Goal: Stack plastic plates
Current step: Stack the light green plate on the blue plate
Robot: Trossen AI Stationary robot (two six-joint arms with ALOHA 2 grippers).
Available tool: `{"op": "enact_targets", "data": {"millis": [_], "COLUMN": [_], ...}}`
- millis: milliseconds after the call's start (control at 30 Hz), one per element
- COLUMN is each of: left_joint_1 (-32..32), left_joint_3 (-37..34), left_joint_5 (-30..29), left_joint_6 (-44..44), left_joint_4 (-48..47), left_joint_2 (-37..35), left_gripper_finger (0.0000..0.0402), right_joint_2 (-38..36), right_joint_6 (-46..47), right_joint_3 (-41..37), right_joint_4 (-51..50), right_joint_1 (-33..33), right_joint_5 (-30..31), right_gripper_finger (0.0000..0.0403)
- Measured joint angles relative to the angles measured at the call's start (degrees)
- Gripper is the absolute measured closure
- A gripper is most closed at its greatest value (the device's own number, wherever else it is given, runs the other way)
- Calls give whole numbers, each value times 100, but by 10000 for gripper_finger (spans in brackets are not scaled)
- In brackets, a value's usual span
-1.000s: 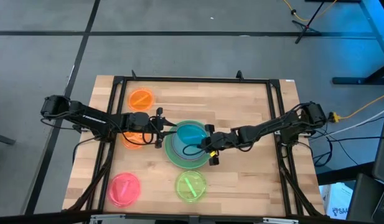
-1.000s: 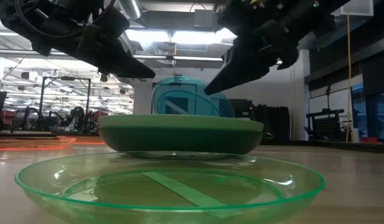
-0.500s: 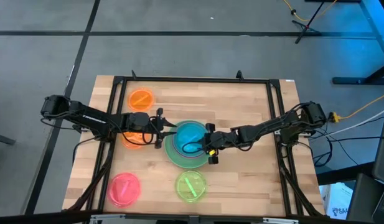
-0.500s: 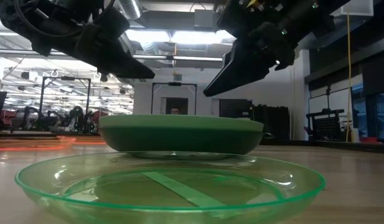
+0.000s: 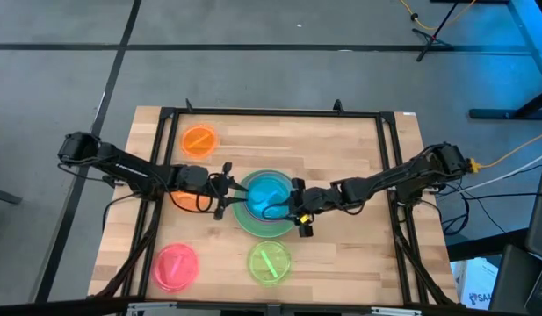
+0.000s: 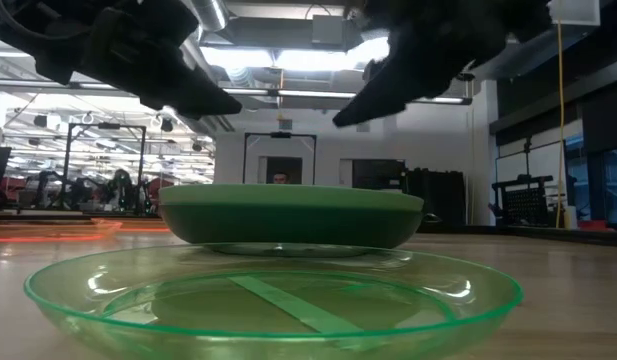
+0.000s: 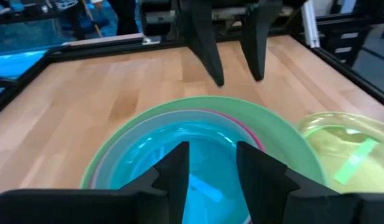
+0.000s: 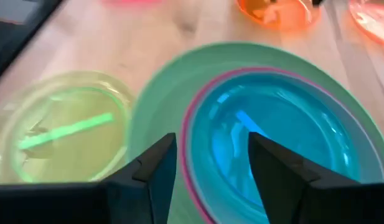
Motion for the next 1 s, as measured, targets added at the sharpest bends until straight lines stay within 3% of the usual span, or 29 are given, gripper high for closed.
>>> {"op": "enact_targets", "data": {"millis": [833,1000], "left_joint_1": [-1032,-1150], "left_joint_3": [0,0], "left_joint_5": [-147,-154], "left_joint_6": [-56,-26], "left_joint_4": [-155,-104], "left_joint_2": [13,13], "left_gripper_finger": [276,276], "right_joint_2": [-36,-36], "right_joint_6": [1039,1349], "right_joint_3": [0,0], "right_joint_4": [220,232], "right_joint_1": [298,643], "right_joint_5": [196,349], "right_gripper_finger": [214,214]}}
